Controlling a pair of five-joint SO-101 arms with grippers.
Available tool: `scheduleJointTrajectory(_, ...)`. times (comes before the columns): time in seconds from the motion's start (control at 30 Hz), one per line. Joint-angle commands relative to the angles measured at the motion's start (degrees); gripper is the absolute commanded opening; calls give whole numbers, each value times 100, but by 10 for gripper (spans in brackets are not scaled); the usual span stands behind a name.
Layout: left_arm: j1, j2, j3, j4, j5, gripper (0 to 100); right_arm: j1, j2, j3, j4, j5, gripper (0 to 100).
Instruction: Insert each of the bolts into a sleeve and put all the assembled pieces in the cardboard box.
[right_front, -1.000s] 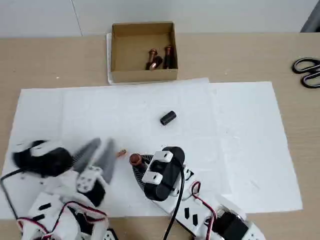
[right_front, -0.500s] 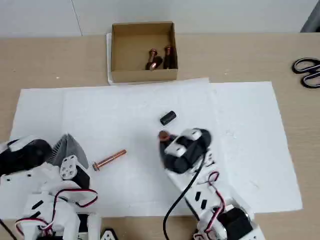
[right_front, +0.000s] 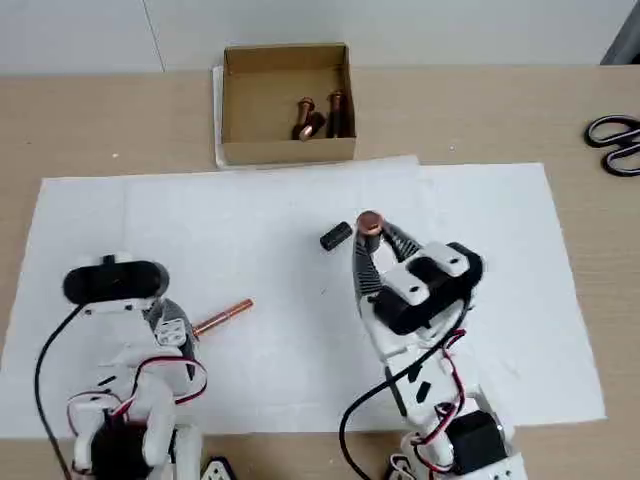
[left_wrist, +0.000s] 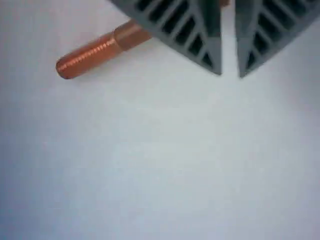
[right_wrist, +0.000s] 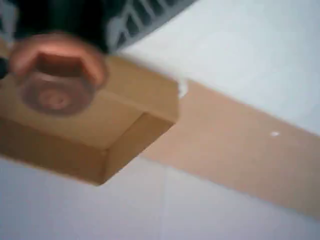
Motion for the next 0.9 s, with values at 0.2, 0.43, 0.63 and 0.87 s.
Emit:
scheduleJointTrajectory(0.2, -26, -35, 743, -695, -18, 6, 673, 2352, -2031, -646, -914, 3)
scheduleJointTrajectory(0.43, 18, -35, 760, -686, -18, 6, 840, 5341, -4246, -1095, -1415, 3)
scheduleJointTrajectory(0.63, 18, -35, 822, -686, -18, 6, 743, 7284, -5864, -1182, -1433, 3)
scheduleJointTrajectory(0.87, -26, -35, 998, -712, -9, 6, 593, 9727, -7798, -1130, -1433, 3)
